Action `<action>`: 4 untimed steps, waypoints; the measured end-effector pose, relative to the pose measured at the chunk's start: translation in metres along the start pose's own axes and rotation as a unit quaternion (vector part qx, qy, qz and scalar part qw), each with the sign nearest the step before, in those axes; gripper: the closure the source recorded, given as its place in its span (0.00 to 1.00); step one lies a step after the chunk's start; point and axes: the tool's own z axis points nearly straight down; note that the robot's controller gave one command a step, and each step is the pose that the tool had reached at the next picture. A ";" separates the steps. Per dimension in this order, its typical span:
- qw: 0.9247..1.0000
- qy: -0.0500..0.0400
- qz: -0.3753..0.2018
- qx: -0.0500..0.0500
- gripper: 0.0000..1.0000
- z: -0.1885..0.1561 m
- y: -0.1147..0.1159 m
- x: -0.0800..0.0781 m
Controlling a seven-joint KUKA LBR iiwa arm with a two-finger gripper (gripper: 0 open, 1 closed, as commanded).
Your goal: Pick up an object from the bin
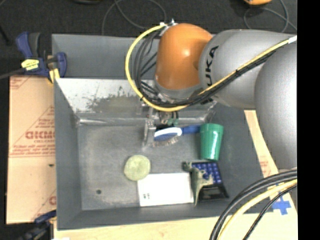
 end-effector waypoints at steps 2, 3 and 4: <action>0.998 -0.001 -0.066 0.001 0.00 0.041 -0.001 0.032; 0.998 0.004 -0.061 0.000 0.00 0.041 -0.007 0.090; 0.997 0.002 -0.082 0.001 0.00 0.066 0.002 0.087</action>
Offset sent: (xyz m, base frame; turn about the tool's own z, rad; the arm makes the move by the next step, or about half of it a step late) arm -0.0821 -0.0011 -0.1051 -0.3258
